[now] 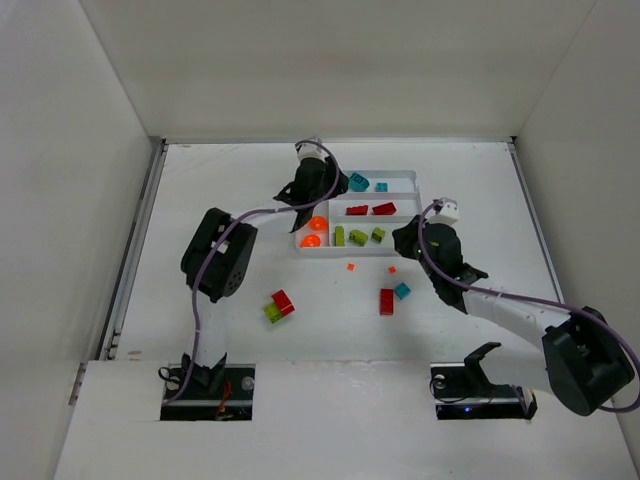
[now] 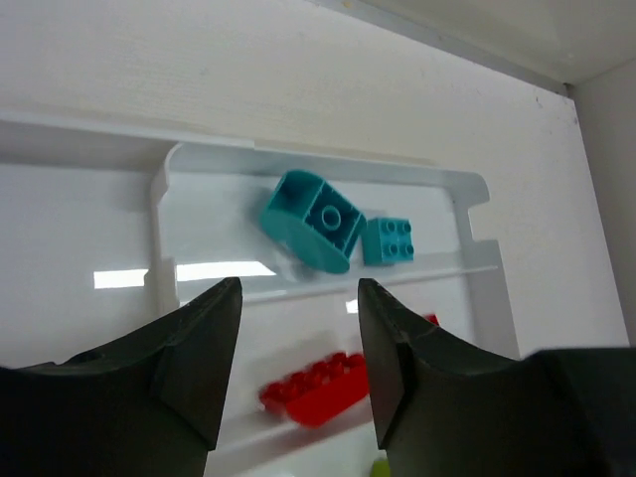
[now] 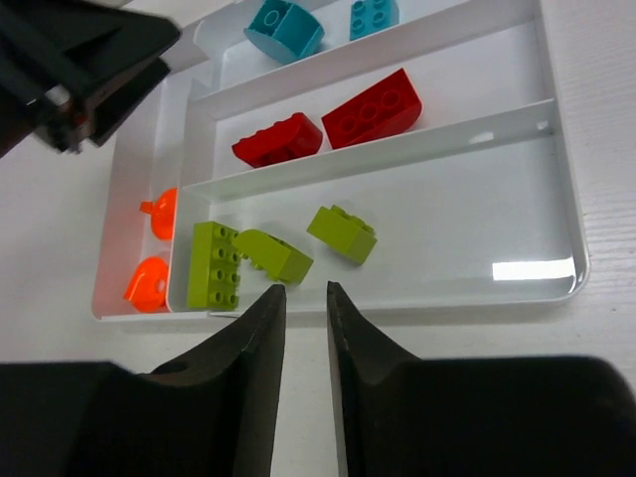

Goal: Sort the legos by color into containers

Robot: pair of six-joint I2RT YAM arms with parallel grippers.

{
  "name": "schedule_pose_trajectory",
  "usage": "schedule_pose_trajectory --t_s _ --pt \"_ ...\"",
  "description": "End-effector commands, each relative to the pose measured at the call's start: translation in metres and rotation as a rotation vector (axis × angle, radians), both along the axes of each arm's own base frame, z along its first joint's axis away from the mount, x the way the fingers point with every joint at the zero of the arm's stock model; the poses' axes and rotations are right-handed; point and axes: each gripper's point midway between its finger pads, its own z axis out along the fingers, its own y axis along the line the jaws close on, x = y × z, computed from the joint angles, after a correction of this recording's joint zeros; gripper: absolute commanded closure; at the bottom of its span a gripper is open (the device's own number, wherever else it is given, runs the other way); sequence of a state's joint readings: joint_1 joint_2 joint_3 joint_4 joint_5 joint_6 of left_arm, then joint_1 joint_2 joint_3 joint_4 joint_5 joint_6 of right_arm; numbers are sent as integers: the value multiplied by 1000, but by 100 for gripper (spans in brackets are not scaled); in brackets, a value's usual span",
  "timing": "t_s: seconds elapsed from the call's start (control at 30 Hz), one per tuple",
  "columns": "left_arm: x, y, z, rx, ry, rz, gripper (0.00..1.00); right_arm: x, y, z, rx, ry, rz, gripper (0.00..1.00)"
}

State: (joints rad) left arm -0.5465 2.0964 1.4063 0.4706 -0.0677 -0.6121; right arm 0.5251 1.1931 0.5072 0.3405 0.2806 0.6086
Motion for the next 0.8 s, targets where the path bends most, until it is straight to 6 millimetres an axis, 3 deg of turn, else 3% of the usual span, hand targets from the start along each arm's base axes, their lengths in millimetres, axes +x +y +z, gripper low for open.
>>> schedule_pose_trajectory --t_s 0.0,0.13,0.23,0.37,0.5,0.77 --pt "-36 0 88 -14 -178 -48 57 4 -10 10 -12 -28 -61 75" --pt "-103 -4 80 60 -172 -122 65 4 -19 5 -60 0 -104 80" --pt "-157 -5 55 166 -133 -173 67 0 -17 8 -68 -9 -110 80" --pt "-200 0 17 314 -87 -192 68 -9 -15 12 -62 -16 -95 76" --pt "-224 6 -10 420 -70 -184 66 -19 -14 9 -76 0 -76 75" --pt "-227 -9 -37 464 -52 -226 59 -37 -22 -16 -90 60 -77 75"
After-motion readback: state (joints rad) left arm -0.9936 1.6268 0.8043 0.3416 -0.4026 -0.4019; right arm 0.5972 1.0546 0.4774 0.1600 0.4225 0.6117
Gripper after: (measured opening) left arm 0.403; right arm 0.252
